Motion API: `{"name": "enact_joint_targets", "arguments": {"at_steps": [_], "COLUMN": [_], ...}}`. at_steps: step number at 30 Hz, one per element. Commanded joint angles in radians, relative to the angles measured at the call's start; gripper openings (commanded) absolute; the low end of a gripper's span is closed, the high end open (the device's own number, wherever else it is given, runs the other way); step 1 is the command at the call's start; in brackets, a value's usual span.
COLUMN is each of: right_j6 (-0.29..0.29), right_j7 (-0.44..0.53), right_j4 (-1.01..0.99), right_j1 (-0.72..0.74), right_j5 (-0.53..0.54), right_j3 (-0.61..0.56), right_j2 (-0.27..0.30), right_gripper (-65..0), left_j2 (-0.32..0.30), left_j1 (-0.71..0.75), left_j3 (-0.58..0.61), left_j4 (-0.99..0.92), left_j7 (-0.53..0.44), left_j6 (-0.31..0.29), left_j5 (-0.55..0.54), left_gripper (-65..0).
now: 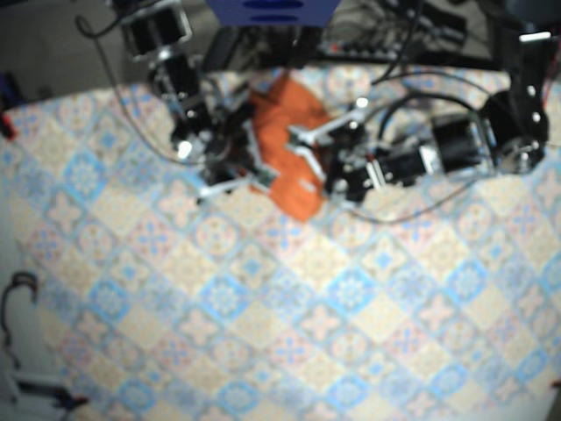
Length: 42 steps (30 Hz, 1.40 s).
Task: Fold the T-shirt properly
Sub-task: 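Lift and fold the held edge toward the right gripper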
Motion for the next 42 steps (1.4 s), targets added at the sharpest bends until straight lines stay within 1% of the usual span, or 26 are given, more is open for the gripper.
{"name": "enact_joint_targets", "arguments": {"at_steps": [1,5,8,13,19,23,25,27,30,36,42], "right_j6": [0.010,0.012,0.012,0.012,0.012,0.012,0.012,0.012,0.012,0.012,0.012], "right_j7": [0.004,0.004,0.002,0.002,0.002,0.002,0.004,0.005,0.008,0.008,0.007], "right_j4": [0.008,0.008,0.007,0.007,0.007,-0.001,-0.030,-0.055,-0.076,-0.079,-0.081], "right_j1": [-0.002,-0.014,-0.020,-0.026,-0.016,0.003,0.007,0.020,0.027,0.037,0.049], "right_j5": [0.007,0.007,0.007,0.007,0.008,0.008,0.008,0.008,0.008,0.008,0.008], "right_j3": [-0.005,-0.017,-0.063,-0.076,-0.071,-0.071,-0.071,-0.074,-0.074,-0.071,-0.071], "right_j2": [-0.003,-0.003,0.021,0.026,0.037,0.037,0.037,0.037,0.037,0.037,0.037], "right_gripper": [-45.8,-45.8,-45.8,-45.8,-45.8,-45.8,-45.8,-45.8,-45.8,-45.8,-45.8], "left_j2": [0.001,-0.001,-0.001,-0.004,-0.079,-0.157,-0.192,-0.215,-0.234,-0.232,-0.192], "left_j1": [-0.041,-0.081,-0.100,-0.099,-0.058,-0.062,-0.064,-0.062,-0.054,-0.010,0.048], "left_j3": [-0.007,-0.007,-0.007,-0.007,-0.007,-0.007,-0.007,-0.007,-0.007,-0.007,-0.007], "left_j4": [0.010,0.005,0.002,-0.003,0.014,0.106,0.148,0.183,0.208,0.209,0.203], "left_j7": [0.004,-0.014,-0.019,-0.016,-0.001,-0.001,0.016,0.026,0.029,0.029,0.021], "left_j6": [0.002,0.002,0.002,0.002,0.002,0.002,0.002,0.002,0.002,0.002,0.002], "left_j5": [0.004,0.006,0.013,0.004,-0.001,0.001,0.001,-0.001,-0.005,-0.079,-0.080], "left_gripper": [-65.0,-65.0,-65.0,-65.0,-65.0,-65.0,-65.0,-65.0,-65.0,-65.0,-65.0]}}
